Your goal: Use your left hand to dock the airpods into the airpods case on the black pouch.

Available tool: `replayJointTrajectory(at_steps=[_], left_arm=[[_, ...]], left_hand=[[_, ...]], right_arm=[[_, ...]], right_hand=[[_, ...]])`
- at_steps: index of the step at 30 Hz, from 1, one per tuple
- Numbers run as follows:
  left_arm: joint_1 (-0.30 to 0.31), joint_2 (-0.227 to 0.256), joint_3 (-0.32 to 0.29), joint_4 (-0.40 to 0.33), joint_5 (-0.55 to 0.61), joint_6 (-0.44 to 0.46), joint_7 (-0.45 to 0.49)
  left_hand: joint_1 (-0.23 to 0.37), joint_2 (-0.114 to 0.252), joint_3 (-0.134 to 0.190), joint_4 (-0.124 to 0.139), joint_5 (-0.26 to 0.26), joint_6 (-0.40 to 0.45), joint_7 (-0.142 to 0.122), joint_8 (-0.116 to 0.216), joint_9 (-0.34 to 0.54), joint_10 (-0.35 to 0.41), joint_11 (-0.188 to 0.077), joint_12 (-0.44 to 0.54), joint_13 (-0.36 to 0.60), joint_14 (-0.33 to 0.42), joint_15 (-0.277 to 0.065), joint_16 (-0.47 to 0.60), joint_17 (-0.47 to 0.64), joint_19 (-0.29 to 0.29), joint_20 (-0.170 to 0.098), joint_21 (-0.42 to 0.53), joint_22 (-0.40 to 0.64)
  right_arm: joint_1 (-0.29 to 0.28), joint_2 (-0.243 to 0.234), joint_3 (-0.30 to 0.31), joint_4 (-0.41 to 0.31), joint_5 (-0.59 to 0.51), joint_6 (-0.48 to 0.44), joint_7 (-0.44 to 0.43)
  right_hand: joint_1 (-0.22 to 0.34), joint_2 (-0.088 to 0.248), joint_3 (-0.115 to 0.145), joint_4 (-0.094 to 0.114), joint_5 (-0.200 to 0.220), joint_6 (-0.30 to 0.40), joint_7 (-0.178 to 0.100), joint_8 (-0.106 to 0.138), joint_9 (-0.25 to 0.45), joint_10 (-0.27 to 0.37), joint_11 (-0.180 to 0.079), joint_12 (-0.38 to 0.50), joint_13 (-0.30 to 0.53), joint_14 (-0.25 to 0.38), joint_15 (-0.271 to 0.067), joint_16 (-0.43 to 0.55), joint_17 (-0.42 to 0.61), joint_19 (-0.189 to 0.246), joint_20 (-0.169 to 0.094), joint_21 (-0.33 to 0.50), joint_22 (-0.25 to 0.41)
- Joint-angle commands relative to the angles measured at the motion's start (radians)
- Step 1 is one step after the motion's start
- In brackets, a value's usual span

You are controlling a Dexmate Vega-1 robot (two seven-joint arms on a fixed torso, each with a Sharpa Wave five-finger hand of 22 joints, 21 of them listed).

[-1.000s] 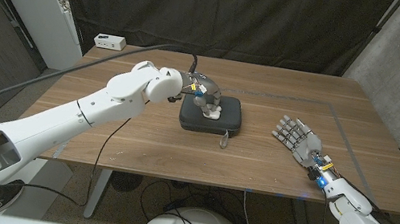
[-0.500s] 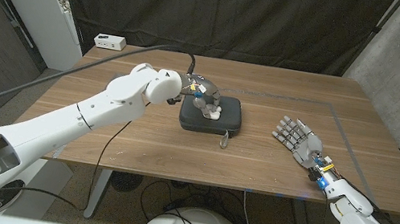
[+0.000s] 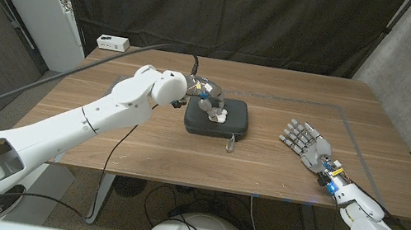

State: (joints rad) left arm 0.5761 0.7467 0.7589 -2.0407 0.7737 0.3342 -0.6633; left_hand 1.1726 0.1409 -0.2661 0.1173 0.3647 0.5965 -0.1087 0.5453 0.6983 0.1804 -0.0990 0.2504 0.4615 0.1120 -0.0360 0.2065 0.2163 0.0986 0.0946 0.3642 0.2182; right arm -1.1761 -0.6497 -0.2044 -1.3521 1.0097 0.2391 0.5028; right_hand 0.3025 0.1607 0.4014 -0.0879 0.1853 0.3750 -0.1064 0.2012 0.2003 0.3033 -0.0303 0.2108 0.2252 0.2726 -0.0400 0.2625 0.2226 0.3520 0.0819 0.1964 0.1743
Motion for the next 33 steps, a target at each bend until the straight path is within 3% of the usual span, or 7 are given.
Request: replayJointTrajectory(at_steps=[1,12,15,17,19,24,33], left_arm=[[-0.052,-0.011,0.034,0.022,-0.010,0.033,-0.029],[-0.057,-0.004,0.037,0.035,-0.035,0.015,0.012],[-0.056,-0.005,0.042,0.036,-0.028,0.023,0.020],[-0.057,-0.008,0.049,0.039,-0.018,0.030,0.020],[-0.060,-0.010,0.053,0.044,-0.018,0.030,0.018],[-0.061,-0.011,0.061,0.052,-0.018,0.033,0.015],[-0.057,-0.016,0.070,0.058,-0.025,0.050,0.009]], left_hand=[[-0.026,0.008,-0.002,0.015,-0.006,0.011,0.012,-0.006,-0.047,-0.011,0.001,-0.008,0.002,-0.012,-0.026,-0.002,0.003,-0.009,-0.002,-0.006,0.003],[-0.053,0.051,0.021,0.032,-0.014,0.046,0.026,-0.002,-0.062,0.020,0.002,0.004,0.001,0.007,-0.031,0.012,0.010,-0.004,0.005,-0.002,0.003],[-0.061,0.074,0.052,0.044,-0.012,0.040,0.042,-0.013,-0.071,0.016,0.013,0.003,0.002,0.008,-0.020,0.015,0.015,-0.006,0.017,-0.001,0.004],[-0.062,0.076,0.071,0.047,-0.010,0.043,0.038,-0.016,-0.075,0.019,0.015,0.005,0.002,0.009,-0.019,0.017,0.016,-0.004,0.019,0.001,0.004],[-0.051,0.059,0.085,0.038,-0.010,0.058,0.032,-0.015,-0.080,0.023,0.006,0.007,0.002,0.013,-0.028,0.017,0.015,0.002,0.007,0.004,0.004],[-0.040,0.016,0.081,0.018,-0.018,0.061,0.015,-0.021,-0.091,0.026,-0.005,0.007,0.001,0.018,-0.036,0.013,0.008,0.005,-0.002,0.007,0.004],[-0.042,-0.002,0.074,0.010,-0.027,0.018,0.005,-0.041,-0.098,0.008,0.001,0.000,0.000,0.006,-0.033,0.006,0.003,0.004,-0.009,0.007,0.003]], right_arm=[[0.012,0.000,-0.003,0.009,0.001,-0.013,0.006],[0.034,0.000,-0.008,0.025,-0.005,-0.022,0.011],[0.035,0.000,-0.008,0.027,-0.006,-0.023,0.012],[0.035,0.001,-0.008,0.028,-0.003,-0.027,0.011],[0.034,0.002,-0.008,0.027,-0.001,-0.029,0.010],[0.031,0.002,-0.008,0.023,-0.003,-0.028,0.006],[0.021,0.000,-0.006,0.013,-0.003,-0.028,-0.002]], right_hand=[[-0.001,0.001,0.005,-0.003,0.001,0.004,0.000,0.000,0.001,0.006,0.003,0.002,0.002,0.006,-0.062,0.000,0.001,0.002,0.006,0.004,0.003],[0.008,0.003,0.012,-0.011,0.003,0.003,0.001,0.000,0.001,0.005,0.002,0.002,0.002,0.005,-0.062,-0.002,-0.002,0.003,0.007,0.004,0.003],[0.010,0.004,0.013,-0.012,0.003,0.002,0.002,0.000,0.000,0.005,0.001,0.002,0.002,0.006,-0.062,-0.002,-0.002,0.003,0.006,0.004,0.003],[0.011,0.004,0.014,-0.013,0.004,0.002,0.002,0.000,0.000,0.005,0.002,0.002,0.002,0.006,-0.062,-0.002,-0.002,0.003,0.007,0.004,0.003],[0.014,0.004,0.015,-0.015,0.004,0.002,0.001,-0.001,0.000,0.005,0.001,0.002,0.002,0.007,-0.064,-0.002,-0.003,0.003,0.007,0.004,0.003],[0.016,0.004,0.017,-0.017,0.004,0.003,0.001,0.000,0.000,0.007,0.002,0.002,0.002,0.007,-0.063,-0.002,-0.003,0.003,0.006,0.004,0.003],[0.018,0.004,0.018,-0.019,0.004,0.002,0.002,0.000,0.000,0.007,0.002,0.002,0.002,0.007,-0.063,-0.002,-0.003,0.003,0.006,0.004,0.003]])
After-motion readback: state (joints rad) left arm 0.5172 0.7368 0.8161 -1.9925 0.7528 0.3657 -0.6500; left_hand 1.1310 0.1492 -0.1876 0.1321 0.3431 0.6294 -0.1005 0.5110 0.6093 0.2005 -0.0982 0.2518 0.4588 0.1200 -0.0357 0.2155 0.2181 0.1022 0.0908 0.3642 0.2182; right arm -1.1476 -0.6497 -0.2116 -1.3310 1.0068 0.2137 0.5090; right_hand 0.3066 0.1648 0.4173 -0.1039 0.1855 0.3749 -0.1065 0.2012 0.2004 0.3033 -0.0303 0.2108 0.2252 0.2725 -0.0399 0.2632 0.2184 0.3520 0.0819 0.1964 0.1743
